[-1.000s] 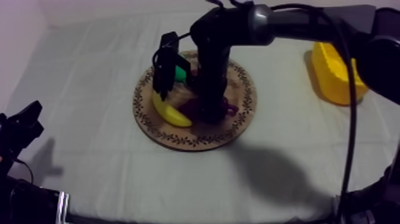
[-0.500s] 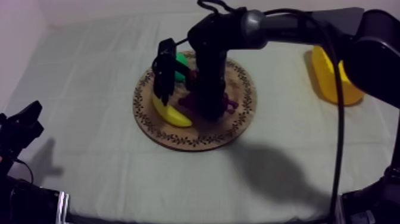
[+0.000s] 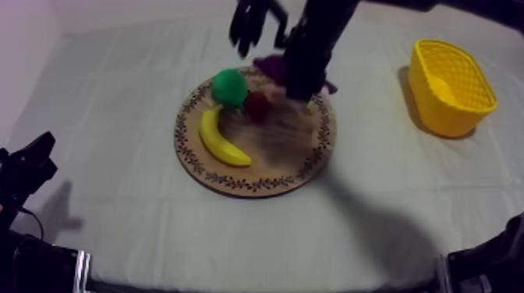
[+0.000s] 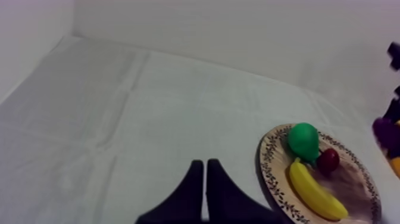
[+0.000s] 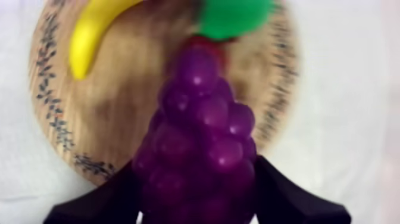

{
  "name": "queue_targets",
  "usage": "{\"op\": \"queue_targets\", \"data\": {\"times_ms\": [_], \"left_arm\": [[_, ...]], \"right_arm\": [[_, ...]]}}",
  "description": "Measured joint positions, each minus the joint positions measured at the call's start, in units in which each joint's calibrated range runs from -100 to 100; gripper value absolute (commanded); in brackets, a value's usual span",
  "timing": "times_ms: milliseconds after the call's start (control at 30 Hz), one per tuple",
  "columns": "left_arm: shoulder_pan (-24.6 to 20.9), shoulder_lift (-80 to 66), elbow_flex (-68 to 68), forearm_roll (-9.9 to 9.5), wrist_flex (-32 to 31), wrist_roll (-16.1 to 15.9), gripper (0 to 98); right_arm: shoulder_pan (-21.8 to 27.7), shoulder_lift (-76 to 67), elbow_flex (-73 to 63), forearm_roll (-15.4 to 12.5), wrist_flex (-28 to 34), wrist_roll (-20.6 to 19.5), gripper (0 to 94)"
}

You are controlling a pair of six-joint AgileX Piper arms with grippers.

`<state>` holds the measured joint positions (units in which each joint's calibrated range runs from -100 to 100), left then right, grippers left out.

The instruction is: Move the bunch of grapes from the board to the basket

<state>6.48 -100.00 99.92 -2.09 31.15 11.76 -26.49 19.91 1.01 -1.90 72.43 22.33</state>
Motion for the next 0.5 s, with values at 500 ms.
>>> {"op": "queue_targets", "data": {"times_ms": [500], "left_arm": [[0.0, 0.0, 0.0, 0.0, 0.0, 0.0, 0.1]], "right_arm": [[16.46, -22.69, 10.78, 0.5, -13.94, -3.63, 42.0]]}}
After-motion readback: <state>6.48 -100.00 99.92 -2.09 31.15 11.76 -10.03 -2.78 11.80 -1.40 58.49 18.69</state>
